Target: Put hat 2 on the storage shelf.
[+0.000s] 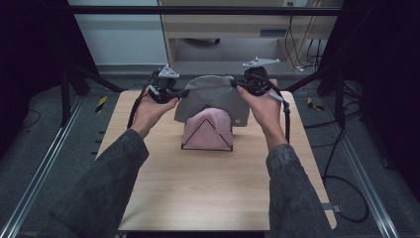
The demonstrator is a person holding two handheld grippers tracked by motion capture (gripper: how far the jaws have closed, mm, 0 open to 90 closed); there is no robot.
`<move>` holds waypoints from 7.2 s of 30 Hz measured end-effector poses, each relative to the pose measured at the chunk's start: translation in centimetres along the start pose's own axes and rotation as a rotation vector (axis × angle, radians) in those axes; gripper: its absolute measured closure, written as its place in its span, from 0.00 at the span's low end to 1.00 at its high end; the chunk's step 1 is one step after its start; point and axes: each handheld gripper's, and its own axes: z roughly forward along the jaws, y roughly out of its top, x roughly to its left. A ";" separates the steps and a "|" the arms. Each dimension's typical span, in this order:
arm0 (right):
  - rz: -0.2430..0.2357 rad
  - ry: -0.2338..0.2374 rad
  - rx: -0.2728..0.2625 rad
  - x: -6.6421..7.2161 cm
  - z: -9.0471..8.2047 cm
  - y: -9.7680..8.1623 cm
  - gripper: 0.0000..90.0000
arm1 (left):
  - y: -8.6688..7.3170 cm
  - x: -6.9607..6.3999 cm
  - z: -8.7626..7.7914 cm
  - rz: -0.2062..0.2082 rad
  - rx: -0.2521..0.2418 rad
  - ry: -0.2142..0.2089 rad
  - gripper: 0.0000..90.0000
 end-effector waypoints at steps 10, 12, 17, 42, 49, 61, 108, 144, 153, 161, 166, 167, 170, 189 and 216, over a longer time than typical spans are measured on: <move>0.021 0.002 0.039 -0.3 1.4 -2.2 0.94 | -1.5 -0.1 1.3 -0.005 0.024 -0.015 0.97; 0.021 0.005 0.043 -0.3 1.6 -2.6 0.94 | -1.8 -0.2 1.4 -0.005 0.031 -0.017 0.97; 0.028 0.007 0.065 -0.4 2.2 -3.7 0.94 | -2.3 -0.3 1.9 -0.006 0.044 -0.023 0.97; 0.030 0.050 0.115 0.5 3.9 -6.0 0.94 | -5.4 -0.1 3.2 -0.034 0.087 -0.031 0.97; 0.032 0.050 0.129 0.5 4.2 -6.5 0.94 | -6.0 -0.4 3.6 -0.042 0.091 -0.036 0.97; 0.032 0.047 0.158 0.8 4.7 -6.8 0.93 | -6.6 -0.5 4.1 -0.042 0.113 -0.027 0.96; 0.089 -0.007 0.078 1.0 1.4 -5.8 0.39 | -6.9 -1.5 -1.2 -0.048 0.082 0.060 0.31; 0.043 0.011 0.090 4.6 -7.2 -13.1 0.10 | -13.8 -6.8 -8.2 0.002 0.125 -0.035 0.05; 0.054 0.021 0.141 4.8 -7.0 -16.9 0.10 | -16.9 -7.0 -7.9 -0.014 0.154 -0.042 0.06; 0.088 0.018 0.183 4.6 -6.4 -19.3 0.10 | -19.5 -6.4 -7.3 -0.047 0.189 -0.044 0.06; 0.095 0.024 0.215 4.7 -5.7 -20.6 0.10 | -20.7 -6.3 -6.8 -0.058 0.207 -0.052 0.06; 0.102 0.028 0.224 4.8 -5.6 -20.8 0.11 | -21.0 -6.3 -6.7 -0.060 0.212 -0.055 0.06; 0.096 0.044 0.251 5.1 -5.1 -21.5 0.10 | -21.8 -6.4 -6.4 -0.067 0.221 -0.054 0.06; 0.060 0.077 0.375 6.7 -3.1 -23.7 0.10 | -24.5 -6.5 -4.9 -0.068 0.293 -0.074 0.06; -0.004 0.031 0.315 7.9 -2.4 -26.1 0.00 | -25.5 -7.1 -4.4 -0.037 0.274 -0.075 0.00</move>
